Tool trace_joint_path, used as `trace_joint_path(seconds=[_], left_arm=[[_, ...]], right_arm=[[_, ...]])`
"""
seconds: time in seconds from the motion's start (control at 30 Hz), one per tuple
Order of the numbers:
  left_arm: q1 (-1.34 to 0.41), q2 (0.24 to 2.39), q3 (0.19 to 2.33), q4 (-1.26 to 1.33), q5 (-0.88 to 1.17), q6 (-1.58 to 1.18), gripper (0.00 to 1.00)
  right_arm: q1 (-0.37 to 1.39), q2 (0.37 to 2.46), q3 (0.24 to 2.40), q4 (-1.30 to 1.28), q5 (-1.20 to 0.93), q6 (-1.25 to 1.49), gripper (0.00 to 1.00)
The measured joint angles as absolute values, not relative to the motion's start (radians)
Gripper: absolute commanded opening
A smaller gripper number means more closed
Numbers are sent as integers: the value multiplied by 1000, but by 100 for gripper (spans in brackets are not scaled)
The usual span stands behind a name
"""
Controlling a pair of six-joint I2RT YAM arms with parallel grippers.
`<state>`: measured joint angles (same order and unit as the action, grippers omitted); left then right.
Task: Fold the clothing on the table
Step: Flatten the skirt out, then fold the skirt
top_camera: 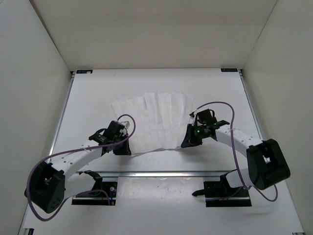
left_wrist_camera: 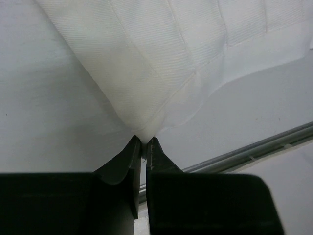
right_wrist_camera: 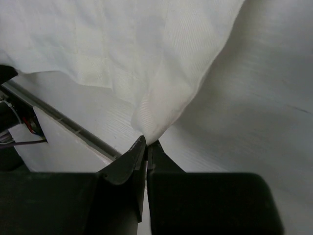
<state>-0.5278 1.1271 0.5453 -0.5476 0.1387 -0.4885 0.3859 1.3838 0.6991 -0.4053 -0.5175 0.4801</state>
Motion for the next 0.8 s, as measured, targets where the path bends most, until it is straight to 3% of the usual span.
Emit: trace_joint_path(seconds=[0.43, 0.8], left_arm=[[-584, 839, 561, -736, 141, -543, 0], [-593, 664, 592, -862, 205, -598, 0]], right_arm=[[429, 943, 638, -611, -374, 505, 0], [426, 679, 567, -809, -427, 559, 1]])
